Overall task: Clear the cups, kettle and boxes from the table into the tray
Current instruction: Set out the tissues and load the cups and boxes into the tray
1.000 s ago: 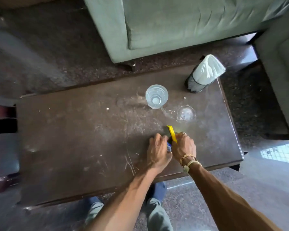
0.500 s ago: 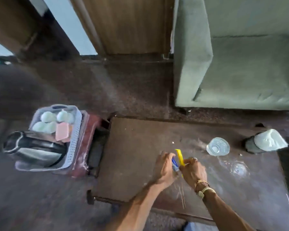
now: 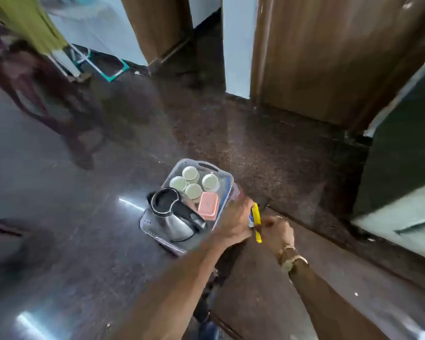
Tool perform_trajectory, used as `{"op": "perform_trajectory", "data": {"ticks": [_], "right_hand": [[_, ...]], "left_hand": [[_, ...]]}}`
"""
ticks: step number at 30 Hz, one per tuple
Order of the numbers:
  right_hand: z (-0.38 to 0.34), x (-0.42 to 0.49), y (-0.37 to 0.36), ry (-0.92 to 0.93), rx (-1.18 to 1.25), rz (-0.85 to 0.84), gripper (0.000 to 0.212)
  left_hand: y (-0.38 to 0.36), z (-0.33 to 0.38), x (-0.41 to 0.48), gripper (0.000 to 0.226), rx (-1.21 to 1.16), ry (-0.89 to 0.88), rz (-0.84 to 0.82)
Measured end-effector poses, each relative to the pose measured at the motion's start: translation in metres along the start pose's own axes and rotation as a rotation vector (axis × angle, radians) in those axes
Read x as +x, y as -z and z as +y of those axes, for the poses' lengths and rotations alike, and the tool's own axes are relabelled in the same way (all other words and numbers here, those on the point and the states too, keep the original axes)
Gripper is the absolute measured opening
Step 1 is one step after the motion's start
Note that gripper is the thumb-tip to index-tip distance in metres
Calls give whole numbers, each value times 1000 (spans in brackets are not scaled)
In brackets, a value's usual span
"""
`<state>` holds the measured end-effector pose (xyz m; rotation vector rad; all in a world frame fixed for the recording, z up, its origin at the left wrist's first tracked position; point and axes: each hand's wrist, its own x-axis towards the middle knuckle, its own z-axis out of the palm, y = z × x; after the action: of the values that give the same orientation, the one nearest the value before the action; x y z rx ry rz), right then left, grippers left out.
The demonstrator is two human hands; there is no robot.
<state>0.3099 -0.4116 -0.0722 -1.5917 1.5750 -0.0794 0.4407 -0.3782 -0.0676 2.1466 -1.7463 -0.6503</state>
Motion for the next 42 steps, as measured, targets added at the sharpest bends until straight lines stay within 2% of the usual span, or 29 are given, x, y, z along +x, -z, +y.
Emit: {"op": "perform_trajectory", "data": {"ticks": [5, 13, 16, 21, 27, 33, 42], "right_hand": [[-74, 48, -40, 99, 1, 33, 21], [-102, 125, -84, 13, -4, 35, 27], [-100, 146, -93, -2, -26, 43, 24], [-95, 168, -103, -67, -42, 47, 24], [-97, 178, -113, -117, -35, 30, 26], [-100, 178, -119, -136, -21, 8, 28], [-94, 168, -106, -155, 11, 27, 26]], "left_hand": [[46, -71, 52, 39, 177, -7, -14], [30, -124, 109, 46, 259, 65, -117], [20, -130, 126, 50, 285, 59, -143], [5, -137, 144, 41, 264, 49, -174], [-5, -150, 154, 42, 298, 69, -196], [-6, -155, 159, 48, 232, 94, -229], [5, -144, 148, 46, 152, 95, -247]]}}
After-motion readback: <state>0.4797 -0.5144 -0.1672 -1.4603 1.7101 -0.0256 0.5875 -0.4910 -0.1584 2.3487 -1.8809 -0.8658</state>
